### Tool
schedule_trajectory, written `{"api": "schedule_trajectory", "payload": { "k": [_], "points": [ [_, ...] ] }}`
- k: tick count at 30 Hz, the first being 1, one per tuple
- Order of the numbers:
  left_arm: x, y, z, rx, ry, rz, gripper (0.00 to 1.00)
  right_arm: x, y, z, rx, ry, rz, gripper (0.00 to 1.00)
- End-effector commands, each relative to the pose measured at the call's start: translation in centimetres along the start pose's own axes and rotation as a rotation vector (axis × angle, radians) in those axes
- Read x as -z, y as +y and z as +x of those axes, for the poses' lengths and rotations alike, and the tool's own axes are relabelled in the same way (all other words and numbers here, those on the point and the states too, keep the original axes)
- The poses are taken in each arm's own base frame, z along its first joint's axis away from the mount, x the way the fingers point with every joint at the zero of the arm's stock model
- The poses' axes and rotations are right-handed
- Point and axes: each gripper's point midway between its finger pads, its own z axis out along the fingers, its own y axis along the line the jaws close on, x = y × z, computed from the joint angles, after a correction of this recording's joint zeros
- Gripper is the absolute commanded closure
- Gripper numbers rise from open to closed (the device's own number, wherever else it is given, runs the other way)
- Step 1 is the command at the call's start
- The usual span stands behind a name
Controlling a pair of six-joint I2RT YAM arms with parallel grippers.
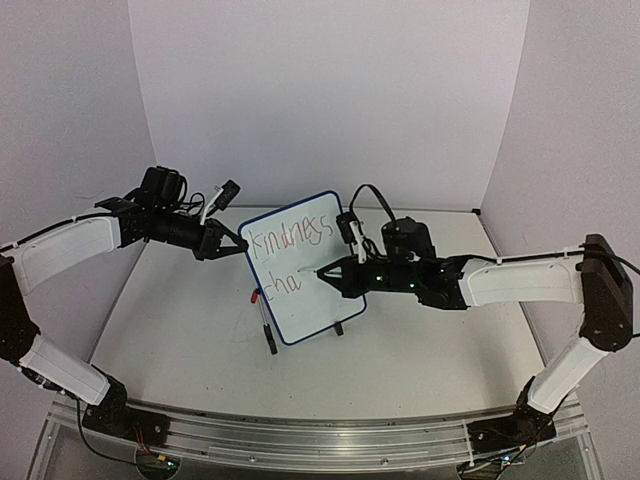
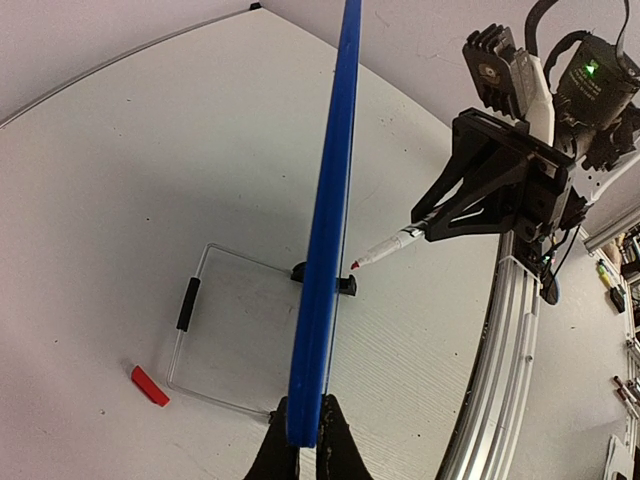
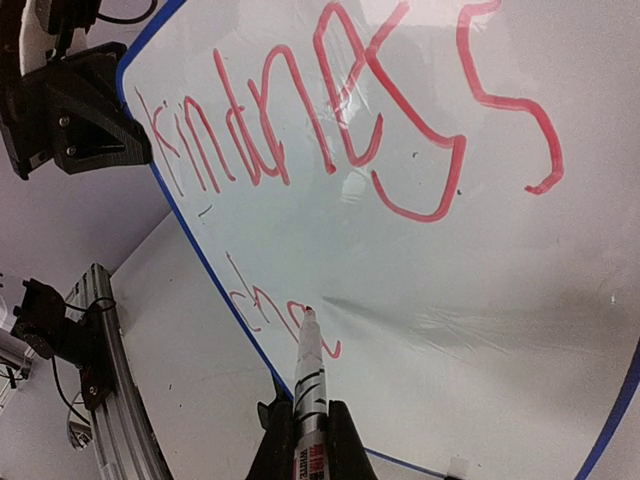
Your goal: Write a sentence on the whiteboard
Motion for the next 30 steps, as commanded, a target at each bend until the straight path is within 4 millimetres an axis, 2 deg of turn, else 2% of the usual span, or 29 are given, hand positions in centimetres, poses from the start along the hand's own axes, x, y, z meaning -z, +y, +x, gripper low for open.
{"api": "schedule_trajectory", "payload": {
  "k": [1, 12, 24, 30],
  "points": [
    [-0.8, 0.9, 1.8, 0.01, 0.072, -0.033, 1.0, -0.5, 0.5, -2.3, 0.019, -0.058, -0.007, 1.0],
    [-0.7, 0.8, 1.8, 0.007, 0.07, -0.035, 1.0, -0.8, -1.0, -2.1, -0.006, -0.058, 0.063, 1.0],
    [-0.6, 0.8, 1.7, 0.006, 0.069, -0.035, 1.0, -0.5, -2.6, 1.8, -0.056, 0.017, 0.107, 1.0],
    [-0.6, 0.8, 1.8, 0.006, 0.07, -0.035, 1.0, -0.5, -2.4, 1.1, -0.048, 0.005, 0.1, 1.0]
  ]
}}
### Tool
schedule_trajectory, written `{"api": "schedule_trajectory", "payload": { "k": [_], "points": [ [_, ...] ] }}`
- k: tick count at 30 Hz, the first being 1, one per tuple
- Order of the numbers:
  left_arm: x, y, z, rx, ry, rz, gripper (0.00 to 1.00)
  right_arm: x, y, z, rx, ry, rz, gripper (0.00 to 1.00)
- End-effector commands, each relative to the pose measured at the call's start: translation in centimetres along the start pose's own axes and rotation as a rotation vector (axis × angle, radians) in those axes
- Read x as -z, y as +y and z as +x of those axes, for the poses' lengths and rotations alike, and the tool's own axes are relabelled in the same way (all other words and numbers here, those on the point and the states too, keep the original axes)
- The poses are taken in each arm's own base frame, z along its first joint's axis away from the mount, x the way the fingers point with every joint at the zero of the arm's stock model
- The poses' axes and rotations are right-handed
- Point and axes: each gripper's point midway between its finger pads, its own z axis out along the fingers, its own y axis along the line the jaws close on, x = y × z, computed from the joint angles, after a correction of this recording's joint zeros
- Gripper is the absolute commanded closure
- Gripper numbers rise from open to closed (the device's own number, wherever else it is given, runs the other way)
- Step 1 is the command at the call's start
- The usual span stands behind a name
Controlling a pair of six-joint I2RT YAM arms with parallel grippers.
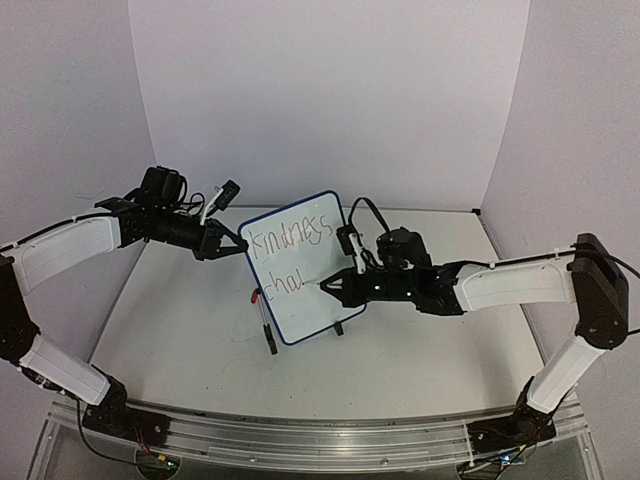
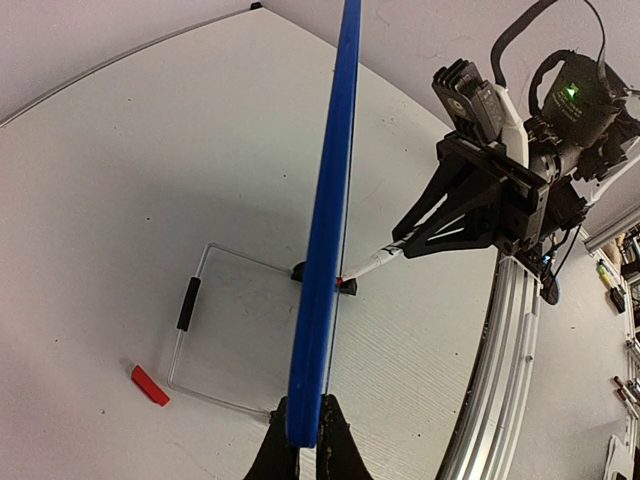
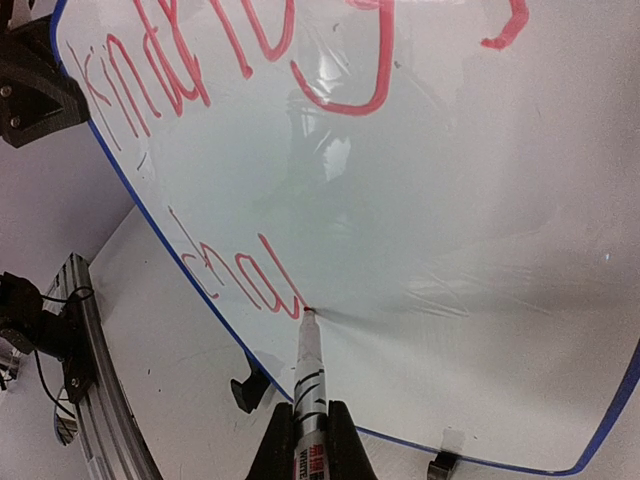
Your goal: Write a sentence on the whiteboard
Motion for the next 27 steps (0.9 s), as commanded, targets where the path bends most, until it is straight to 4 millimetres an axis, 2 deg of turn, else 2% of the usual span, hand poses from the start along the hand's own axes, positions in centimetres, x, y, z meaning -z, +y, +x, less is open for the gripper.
{"api": "schedule_trajectory", "payload": {
  "k": [1, 9, 14, 22, 27],
  "points": [
    [-0.6, 0.8, 1.8, 0.005, 0.07, -0.034, 1.0, 0.3, -0.4, -1.8, 0.001, -0.057, 0.034, 1.0],
    [-0.6, 0.8, 1.7, 0.004, 0.068, -0.035, 1.0, 0.8, 1.1, -4.6, 0.013, -0.136, -0.01, 1.0],
    [-0.6, 0.7, 1.7, 0.004, 0.069, -0.035, 1.0, 1.0, 1.6, -5.7, 0.02, -0.168, -0.021, 1.0],
    [-0.6, 0.7, 1.7, 0.004, 0.068, -0.036, 1.0, 1.1, 1.2, -5.9, 0.016, -0.184, -0.001, 1.0],
    [-0.6, 0.7, 1.7, 0.004, 0.068, -0.034, 1.0, 1.9, 0.6, -6.1, 0.0, -0.22, 0.03, 1.0]
  ]
}}
